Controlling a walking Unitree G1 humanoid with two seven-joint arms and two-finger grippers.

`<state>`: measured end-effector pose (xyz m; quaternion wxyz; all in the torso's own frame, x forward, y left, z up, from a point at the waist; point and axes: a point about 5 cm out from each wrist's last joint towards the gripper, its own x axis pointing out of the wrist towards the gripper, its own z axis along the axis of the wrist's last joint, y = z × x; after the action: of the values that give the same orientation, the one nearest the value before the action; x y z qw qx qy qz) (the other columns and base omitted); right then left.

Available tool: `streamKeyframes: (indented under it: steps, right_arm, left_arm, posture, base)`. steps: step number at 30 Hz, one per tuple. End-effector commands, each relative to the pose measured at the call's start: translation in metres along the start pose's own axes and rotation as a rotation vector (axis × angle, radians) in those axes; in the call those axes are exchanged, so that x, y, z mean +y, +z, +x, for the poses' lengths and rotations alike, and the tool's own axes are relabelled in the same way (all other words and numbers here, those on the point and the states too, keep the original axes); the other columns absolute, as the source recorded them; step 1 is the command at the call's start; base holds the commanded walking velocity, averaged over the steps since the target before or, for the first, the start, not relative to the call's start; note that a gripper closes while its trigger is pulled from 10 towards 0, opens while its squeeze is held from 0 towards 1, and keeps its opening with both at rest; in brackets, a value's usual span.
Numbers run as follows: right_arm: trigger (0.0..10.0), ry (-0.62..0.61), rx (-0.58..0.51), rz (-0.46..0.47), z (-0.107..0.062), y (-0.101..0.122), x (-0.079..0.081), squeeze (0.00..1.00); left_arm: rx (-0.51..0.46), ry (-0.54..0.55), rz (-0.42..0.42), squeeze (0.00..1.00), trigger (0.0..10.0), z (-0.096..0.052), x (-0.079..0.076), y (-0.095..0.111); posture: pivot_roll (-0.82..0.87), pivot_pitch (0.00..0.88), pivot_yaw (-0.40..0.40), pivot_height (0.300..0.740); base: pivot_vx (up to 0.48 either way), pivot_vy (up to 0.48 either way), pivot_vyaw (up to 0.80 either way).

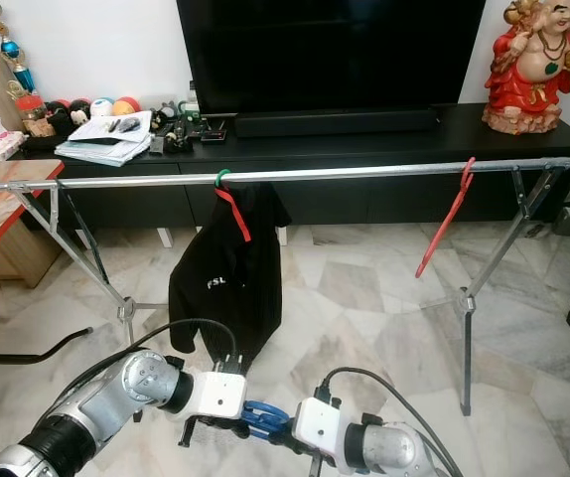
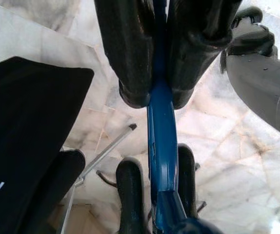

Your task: Hang hanger

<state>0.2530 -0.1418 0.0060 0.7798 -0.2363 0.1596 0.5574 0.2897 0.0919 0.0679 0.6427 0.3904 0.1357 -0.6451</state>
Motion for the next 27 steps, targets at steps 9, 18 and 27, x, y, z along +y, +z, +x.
streamKeyframes:
  steps: [9,18,27]
  right_arm:
    - [0.0,0.035,0.065,0.071,-0.0018,-0.0184,0.0178,0.00]
    - [0.0,0.032,0.067,0.069,-0.0016,-0.0187,0.0179,0.00]
    - [0.0,0.033,0.068,0.070,-0.0016,-0.0187,0.0179,0.00]
  left_arm:
    - [-0.005,-0.006,-0.036,1.00,10.0,-0.0115,0.0041,-0.0029]
    - [-0.006,-0.010,-0.040,1.00,10.0,-0.0120,0.0040,-0.0026]
    - [-0.006,-0.010,-0.041,1.00,10.0,-0.0121,0.0040,-0.0025]
  posture:
    - [0.05,0.034,0.071,0.740]
    - [0.05,0.034,0.071,0.740]
    - [0.05,0.034,0.071,0.740]
  base:
    - [0.000,0.000,0.00]
    - [0.000,0.000,0.00]
    - [0.000,0.000,0.00]
